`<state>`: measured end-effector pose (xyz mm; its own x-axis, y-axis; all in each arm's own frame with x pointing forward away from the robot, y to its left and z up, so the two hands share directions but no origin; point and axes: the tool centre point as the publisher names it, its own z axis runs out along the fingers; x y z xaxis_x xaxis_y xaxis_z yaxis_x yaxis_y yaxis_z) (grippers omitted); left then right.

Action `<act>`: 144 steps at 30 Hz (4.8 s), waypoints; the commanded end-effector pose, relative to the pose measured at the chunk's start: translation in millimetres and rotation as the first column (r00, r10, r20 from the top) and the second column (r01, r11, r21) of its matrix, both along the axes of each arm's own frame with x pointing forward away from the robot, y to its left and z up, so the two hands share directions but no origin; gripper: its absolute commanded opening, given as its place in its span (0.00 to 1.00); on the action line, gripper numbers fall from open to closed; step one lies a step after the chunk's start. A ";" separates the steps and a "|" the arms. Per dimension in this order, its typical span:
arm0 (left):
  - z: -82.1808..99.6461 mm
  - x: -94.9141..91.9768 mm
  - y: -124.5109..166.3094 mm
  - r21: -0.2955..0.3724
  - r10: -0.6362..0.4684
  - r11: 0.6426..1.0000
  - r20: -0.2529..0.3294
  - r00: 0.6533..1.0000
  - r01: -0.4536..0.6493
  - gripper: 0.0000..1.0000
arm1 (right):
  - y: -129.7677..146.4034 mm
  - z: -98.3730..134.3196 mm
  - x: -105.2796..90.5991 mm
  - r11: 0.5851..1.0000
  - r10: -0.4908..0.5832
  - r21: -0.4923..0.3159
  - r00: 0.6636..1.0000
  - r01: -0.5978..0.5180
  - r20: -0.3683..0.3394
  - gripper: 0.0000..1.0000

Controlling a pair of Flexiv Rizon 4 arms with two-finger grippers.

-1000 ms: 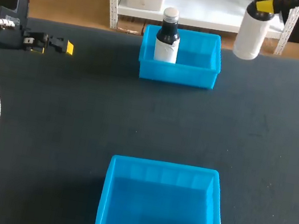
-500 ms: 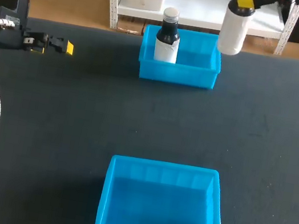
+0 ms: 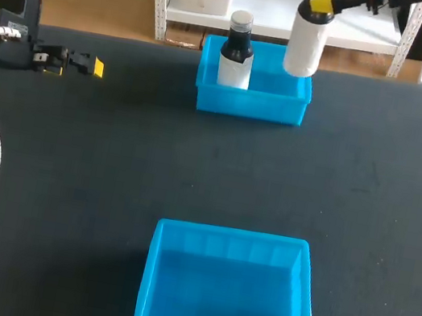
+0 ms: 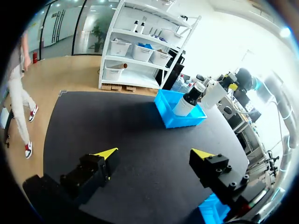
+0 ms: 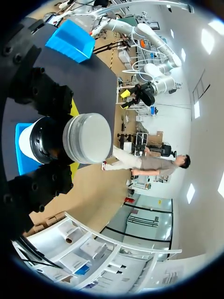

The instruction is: Pick up the bottle, and place it in the far bin if it is heavy, or in the near bin if it is light.

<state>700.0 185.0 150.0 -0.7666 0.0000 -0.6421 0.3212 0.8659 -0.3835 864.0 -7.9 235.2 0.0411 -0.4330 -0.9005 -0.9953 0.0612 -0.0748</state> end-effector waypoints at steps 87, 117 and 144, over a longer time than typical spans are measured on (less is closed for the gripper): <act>0.0 0.0 0.0 0.000 0.000 1.000 0.000 1.000 0.000 1.00 | 32.0 -95.2 17.3 0.995 0.094 0.024 0.990 -0.092 -0.108 0.00; 0.0 0.0 0.0 0.000 0.000 1.000 0.000 1.000 0.000 1.00 | 30.7 -108.8 23.0 0.996 0.091 0.009 0.987 -0.091 -0.131 0.00; 0.0 0.0 0.0 0.000 0.000 1.000 0.000 1.000 0.000 1.00 | 31.3 -110.6 28.5 0.996 0.086 -0.016 0.985 -0.090 -0.147 1.00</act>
